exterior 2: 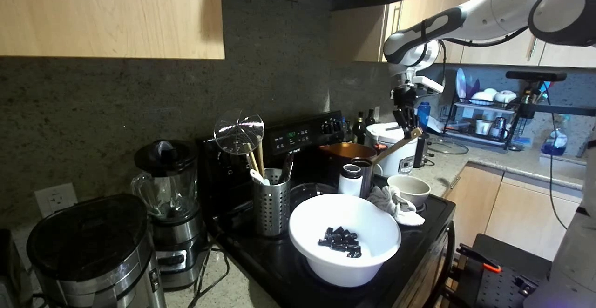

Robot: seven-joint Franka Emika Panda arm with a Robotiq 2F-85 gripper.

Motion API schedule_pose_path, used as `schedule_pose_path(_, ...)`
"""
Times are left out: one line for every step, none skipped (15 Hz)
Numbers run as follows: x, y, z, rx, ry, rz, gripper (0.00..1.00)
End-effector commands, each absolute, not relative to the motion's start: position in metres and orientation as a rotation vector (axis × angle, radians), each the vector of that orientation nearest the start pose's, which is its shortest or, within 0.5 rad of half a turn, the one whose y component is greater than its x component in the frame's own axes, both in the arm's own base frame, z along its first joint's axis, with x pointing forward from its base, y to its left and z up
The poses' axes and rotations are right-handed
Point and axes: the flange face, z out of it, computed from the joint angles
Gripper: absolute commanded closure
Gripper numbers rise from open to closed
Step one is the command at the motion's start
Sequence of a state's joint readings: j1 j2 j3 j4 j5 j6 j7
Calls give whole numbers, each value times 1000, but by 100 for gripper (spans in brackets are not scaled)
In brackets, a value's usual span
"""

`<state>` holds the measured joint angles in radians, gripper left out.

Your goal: Use the wooden spatula from the stove to stir the contents in the pot on the upper right plate of the stove, place the spatula back on the stove

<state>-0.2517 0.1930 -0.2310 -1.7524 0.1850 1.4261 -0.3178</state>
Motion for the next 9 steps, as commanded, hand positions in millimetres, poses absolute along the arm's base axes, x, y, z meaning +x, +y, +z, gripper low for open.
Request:
schedule_pose_path(509, -236, 426, -2671, 209, 649, 96)
schedule_pose_path(510, -238, 422, -2667, 213, 654, 96)
schedule_pose_path(512, -240, 417, -2663, 215, 656, 96)
schedule_pose_path(513, -244, 412, -2663, 215, 653, 96)
schedule_pose_path(516, -246, 406, -2664, 225, 640, 96)
schedule_pose_path(517, -249, 401, -2657, 228, 633, 96)
schedule_pose_path(519, -253, 395, -2655, 231, 613, 96)
schedule_pose_path(522, -256, 389, -2653, 231, 595, 96)
schedule_pose_path(522, -259, 382, -2646, 229, 577, 96)
